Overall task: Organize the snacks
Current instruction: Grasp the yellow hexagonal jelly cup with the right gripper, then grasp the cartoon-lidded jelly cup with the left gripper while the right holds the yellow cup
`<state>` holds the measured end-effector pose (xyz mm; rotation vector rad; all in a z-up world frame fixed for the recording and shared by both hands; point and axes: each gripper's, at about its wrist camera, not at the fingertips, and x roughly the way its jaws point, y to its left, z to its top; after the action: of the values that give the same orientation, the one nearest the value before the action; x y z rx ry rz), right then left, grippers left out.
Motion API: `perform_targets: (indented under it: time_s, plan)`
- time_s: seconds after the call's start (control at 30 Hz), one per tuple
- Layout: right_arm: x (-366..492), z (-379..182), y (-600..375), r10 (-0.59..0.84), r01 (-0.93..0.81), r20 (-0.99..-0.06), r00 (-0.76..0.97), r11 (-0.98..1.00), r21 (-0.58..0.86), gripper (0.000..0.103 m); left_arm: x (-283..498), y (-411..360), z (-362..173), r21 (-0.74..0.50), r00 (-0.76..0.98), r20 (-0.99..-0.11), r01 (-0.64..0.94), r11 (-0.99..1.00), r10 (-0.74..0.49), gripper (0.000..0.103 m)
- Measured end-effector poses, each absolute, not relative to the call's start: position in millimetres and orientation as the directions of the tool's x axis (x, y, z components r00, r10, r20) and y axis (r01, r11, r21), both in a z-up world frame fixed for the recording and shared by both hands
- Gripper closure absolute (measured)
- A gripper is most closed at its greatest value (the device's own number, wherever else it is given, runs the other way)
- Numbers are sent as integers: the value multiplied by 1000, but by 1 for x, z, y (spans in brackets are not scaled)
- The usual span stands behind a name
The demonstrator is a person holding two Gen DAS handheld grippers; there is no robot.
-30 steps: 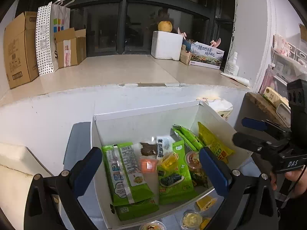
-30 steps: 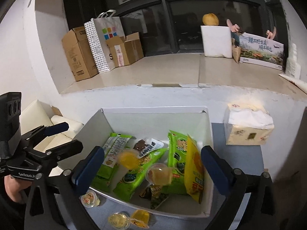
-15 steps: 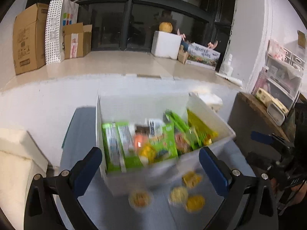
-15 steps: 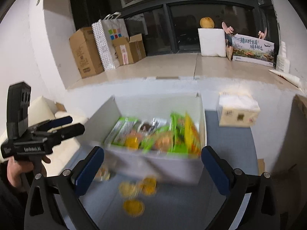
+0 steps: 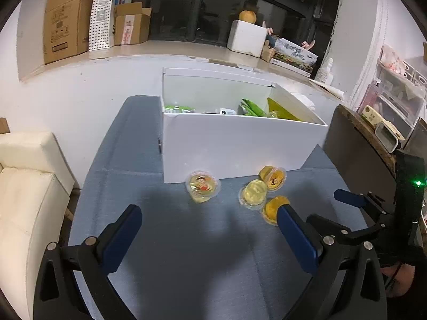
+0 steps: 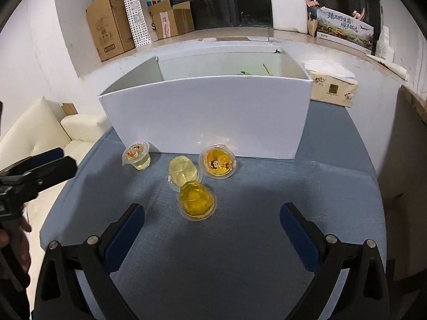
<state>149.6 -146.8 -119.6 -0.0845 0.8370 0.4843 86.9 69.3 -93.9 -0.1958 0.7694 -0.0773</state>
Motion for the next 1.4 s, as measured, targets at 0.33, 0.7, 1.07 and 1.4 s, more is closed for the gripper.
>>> perform_targets:
  time_s: [0.33,0.7,1.07,1.4]
  plan:
    - [174,-144,-113,347,-471,-770,535,879,68,5,83,72,-99,-196,701,-700,-2,981,-138,0]
    - [184,-165,-100,347,-496,-801,489,865,72,64,85,74,-114,-202,673,-726,-12,979,-141,0]
    - [167,-144,-107,388,-523,-763,517,849,78,64,119,73,-131,-171,661,-741,-14,985,-119,0]
    - [141,-113,-136,411,-506,-720,559,857,96,64,173,63,-156,-140,644,-760,-26,990,-91,0]
